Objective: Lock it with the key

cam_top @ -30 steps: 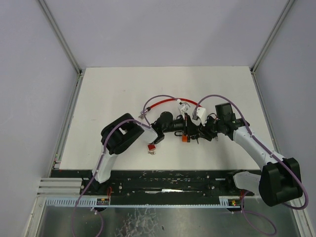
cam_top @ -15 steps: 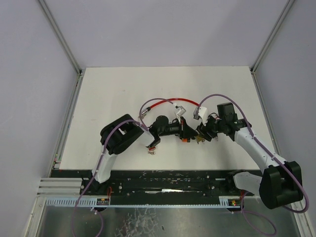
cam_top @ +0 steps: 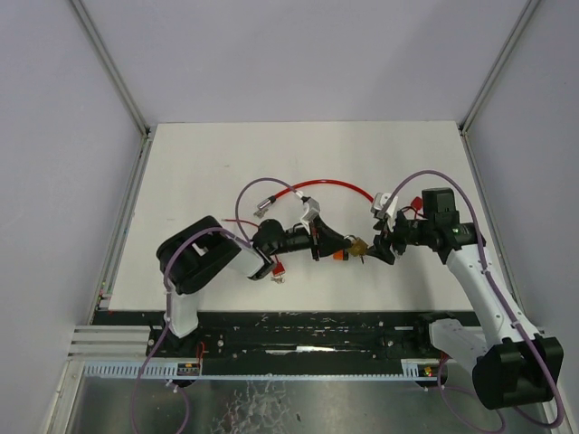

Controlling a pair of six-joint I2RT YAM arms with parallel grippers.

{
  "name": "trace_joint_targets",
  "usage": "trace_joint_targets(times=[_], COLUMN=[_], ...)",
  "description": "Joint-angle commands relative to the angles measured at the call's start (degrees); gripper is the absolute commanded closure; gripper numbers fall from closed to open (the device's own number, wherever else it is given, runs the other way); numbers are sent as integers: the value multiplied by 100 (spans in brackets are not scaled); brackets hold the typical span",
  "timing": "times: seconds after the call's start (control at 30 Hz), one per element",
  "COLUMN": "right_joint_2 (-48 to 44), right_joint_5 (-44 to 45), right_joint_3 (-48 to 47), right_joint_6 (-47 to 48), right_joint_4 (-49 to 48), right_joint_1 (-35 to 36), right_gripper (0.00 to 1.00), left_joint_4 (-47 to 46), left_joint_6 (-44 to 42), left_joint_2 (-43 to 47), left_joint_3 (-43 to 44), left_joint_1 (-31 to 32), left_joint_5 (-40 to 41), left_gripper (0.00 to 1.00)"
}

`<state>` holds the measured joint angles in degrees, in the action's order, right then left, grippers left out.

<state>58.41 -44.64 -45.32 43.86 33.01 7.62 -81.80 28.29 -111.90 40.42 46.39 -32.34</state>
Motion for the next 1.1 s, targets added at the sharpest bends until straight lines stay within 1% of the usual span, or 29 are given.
trace_joint_targets(times=[0.0,0.03,0.07,0.1,0.13,0.23,0.33,0.43,0.47,0.5,0.6,0.7,0.83,0.97,1.07], right_joint_2=[-357,-418,-460,-484,-490,-351,-78,-59,-170,-307,-701,-911,-1095,-1315,-1340], right_joint_5=[-1018,-1195,-1406,-1632,-1889,-2389,-2418,-2593,-2632,-2670,-2683,-2731,-2855,-3023,-3353], right_joint_3=[-419,-484,-529,-560,-584,-778,-999,-937,-835,-706,-449,-470,-677,-708,-607], right_joint_6=[375,411,473,534,663,1087,1304,1534,1415,1005,365,254,88,-363,-459], right_joint_4=[455,494,528,545,563,689,830,957,798,566,-11,16,158,16,-41], right_joint_1=[-49,-50,-50,-50,-50,-52,-65,-315,-371,-393,-481,-722,-1039,-1511,-1732], right_gripper=[21,18,12,4,0,0,0,0,0,0,0,0,0,0,0], left_joint_4=[-987,-987,-987,-987,-987,-987,-979,-951,-917,-839,-435,-180,-577,-494,-534], left_joint_6=[-827,-970,-1098,-1186,-1261,-1356,-1523,-1557,-1555,-1547,-1546,-1336,-505,-341,39], left_joint_2=[578,667,745,832,900,1116,1370,1587,1621,1644,1571,1359,1022,797,545], left_joint_3=[-327,-407,-486,-544,-586,-609,-576,-497,-427,-293,170,763,1634,2352,2905], left_joint_1=[-54,-64,-77,-100,-124,-205,-278,-424,-449,-464,-508,-616,-809,-933,-948], left_joint_5=[-169,-159,-170,-210,-274,-655,-1101,-1540,-1697,-1844,-2336,-2762,-3048,-3212,-3384], left_gripper=[100,100,100,100,100,100,100,100,100,100,100,100,100,100,100])
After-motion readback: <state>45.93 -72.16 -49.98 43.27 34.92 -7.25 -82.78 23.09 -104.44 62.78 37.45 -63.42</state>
